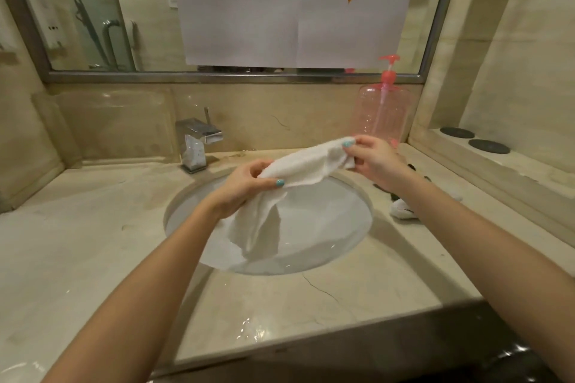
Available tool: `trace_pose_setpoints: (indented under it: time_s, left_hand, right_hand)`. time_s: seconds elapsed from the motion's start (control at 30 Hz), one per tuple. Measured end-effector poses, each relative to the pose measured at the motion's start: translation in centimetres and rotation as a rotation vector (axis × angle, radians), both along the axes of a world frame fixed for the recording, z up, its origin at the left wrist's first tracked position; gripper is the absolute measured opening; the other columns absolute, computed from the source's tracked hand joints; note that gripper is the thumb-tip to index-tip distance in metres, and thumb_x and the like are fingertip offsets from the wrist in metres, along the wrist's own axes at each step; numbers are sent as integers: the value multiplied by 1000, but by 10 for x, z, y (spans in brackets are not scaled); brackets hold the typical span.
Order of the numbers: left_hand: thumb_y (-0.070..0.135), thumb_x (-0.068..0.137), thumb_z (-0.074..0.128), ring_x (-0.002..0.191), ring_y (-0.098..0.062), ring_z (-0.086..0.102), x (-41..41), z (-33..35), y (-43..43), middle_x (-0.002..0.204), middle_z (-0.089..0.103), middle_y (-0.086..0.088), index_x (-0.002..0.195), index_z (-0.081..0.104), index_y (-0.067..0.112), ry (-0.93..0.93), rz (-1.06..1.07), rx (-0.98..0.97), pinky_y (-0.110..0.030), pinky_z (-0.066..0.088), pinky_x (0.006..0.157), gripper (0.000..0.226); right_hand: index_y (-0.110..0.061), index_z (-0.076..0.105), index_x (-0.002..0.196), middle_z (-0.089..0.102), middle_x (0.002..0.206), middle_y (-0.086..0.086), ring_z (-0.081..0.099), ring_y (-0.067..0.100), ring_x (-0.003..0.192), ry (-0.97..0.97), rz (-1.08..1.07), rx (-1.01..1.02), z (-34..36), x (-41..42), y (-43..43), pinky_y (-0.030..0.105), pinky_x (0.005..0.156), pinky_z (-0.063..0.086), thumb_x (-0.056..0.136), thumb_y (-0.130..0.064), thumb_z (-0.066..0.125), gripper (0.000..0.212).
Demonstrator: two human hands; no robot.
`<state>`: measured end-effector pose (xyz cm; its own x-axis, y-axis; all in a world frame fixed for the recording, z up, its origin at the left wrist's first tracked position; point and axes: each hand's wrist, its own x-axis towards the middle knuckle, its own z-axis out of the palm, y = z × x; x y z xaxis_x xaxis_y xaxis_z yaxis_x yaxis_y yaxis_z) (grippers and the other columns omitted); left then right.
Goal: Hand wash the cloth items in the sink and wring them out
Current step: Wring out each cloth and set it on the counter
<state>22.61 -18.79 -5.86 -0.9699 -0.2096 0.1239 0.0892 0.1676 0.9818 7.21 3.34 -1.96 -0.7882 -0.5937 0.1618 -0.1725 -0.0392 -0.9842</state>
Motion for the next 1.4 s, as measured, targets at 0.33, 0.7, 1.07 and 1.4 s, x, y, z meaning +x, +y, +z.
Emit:
trace_pose_setpoints:
  time_s: [0.33,0.7,1.07,1.4]
  left_hand:
    - [28,85,73,106,-15,56,-15,49,27,116,57,0,116,70,23,205,112,-421,-28,49,92,31]
    - [21,95,62,82,-16,57,-55,34,52,85,60,-1,87,60,17,407,693,431,-31,49,78,9]
    - [30,90,68,81,6,51,-18,24,1,108,59,5,116,65,37,233,214,-462,-13,42,77,27]
    - [8,86,67,71,-23,68,-26,12,37,78,70,-4,86,59,14,141,66,451,-34,55,65,10]
  right_hand:
    - [-31,16,153,34,153,0,35,13,138,176,353,403,-23,14,-15,39,114,33,80,-35,76,95]
    - [-12,53,125,69,109,7,69,19,95,-258,273,-208,-50,68,-86,29,78,57,47,-58,86,97]
    - [-10,58,102,61,72,5,60,17,58,-307,505,109,-29,45,-44,29,55,53,86,-23,68,23]
    - [-10,59,94,63,72,2,61,14,61,-396,715,353,-30,54,-40,25,47,49,44,-56,89,74]
